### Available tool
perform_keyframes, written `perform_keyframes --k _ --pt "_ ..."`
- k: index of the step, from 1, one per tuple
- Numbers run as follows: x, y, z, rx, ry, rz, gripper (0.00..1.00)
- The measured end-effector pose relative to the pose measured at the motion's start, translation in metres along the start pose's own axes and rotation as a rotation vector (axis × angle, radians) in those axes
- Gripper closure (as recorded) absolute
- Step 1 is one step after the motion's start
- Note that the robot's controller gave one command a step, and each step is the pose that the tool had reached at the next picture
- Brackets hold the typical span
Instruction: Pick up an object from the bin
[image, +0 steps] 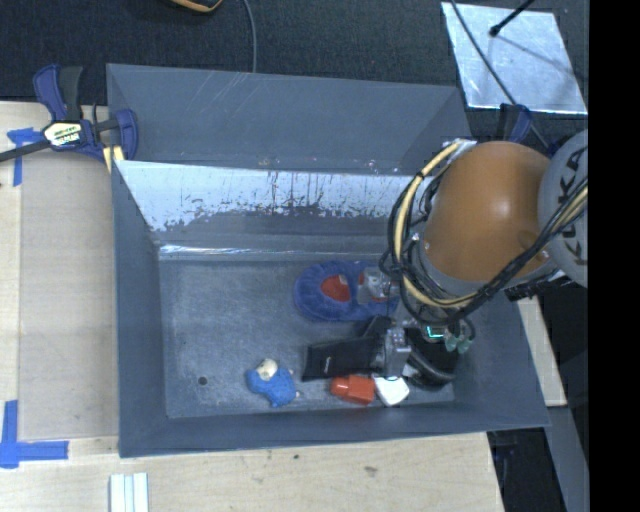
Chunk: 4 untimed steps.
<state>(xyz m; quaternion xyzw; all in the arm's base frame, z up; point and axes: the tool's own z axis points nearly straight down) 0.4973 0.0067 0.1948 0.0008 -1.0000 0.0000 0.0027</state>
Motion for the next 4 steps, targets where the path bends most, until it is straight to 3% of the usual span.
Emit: perform_keyframes --k 1,2,3,4 --pt "-0.035 -0.008 0.1 0.0 -0.002 0.091 0.0" --pt "-0.036 -0.006 0.096 -0.003 -0.009 0.09 1.0" --pt "-0.023 -0.081 -0.036 0.004 -0.017 0.025 1.0" --pt "-0.019 -0.073 -0.04 0.001 -0.011 -0.002 1.0"
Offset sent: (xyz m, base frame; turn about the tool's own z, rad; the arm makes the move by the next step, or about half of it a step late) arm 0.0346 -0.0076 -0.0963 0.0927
